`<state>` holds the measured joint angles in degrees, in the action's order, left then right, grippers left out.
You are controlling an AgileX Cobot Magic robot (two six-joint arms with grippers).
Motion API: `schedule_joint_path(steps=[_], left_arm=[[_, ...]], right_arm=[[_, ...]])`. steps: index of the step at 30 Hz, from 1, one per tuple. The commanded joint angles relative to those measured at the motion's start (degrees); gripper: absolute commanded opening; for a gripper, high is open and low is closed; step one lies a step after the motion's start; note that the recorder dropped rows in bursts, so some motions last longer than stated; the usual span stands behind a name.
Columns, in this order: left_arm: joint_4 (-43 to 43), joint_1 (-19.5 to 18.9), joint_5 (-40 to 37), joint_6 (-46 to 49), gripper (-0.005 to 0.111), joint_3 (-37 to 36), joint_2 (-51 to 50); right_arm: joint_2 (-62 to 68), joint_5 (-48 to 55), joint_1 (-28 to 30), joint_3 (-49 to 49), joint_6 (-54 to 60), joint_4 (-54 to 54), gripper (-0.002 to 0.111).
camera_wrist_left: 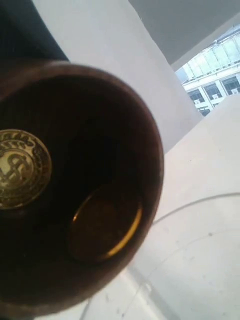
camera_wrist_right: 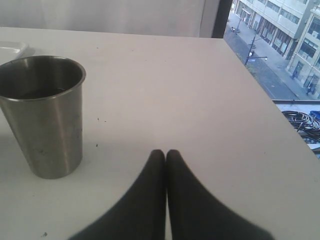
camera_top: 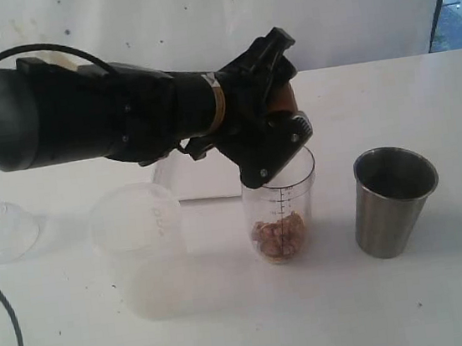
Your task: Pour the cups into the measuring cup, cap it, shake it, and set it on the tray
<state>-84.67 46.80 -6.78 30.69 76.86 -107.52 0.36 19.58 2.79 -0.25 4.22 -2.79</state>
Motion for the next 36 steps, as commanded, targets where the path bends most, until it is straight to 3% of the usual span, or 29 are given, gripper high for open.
schedule_joint_path(steps=[1,20,36], left_arm=[[-0.2,0.7,-1.7,2.4,0.000,-0.2,1.1],[-7.3,7.8,-19.9,4.3,0.000,-0.2,1.1],[-4.4,10.6,-25.2,5.3,0.000,-0.2,1.1]], right_arm=[[-0.4,-0.3,-0.1,0.2,0.1,-0.1,0.000],[-0.4,-0.3,-0.1,0.2,0.1,-0.1,0.000],[-0.4,-0.3,-0.1,0.2,0.1,-0.1,0.000]])
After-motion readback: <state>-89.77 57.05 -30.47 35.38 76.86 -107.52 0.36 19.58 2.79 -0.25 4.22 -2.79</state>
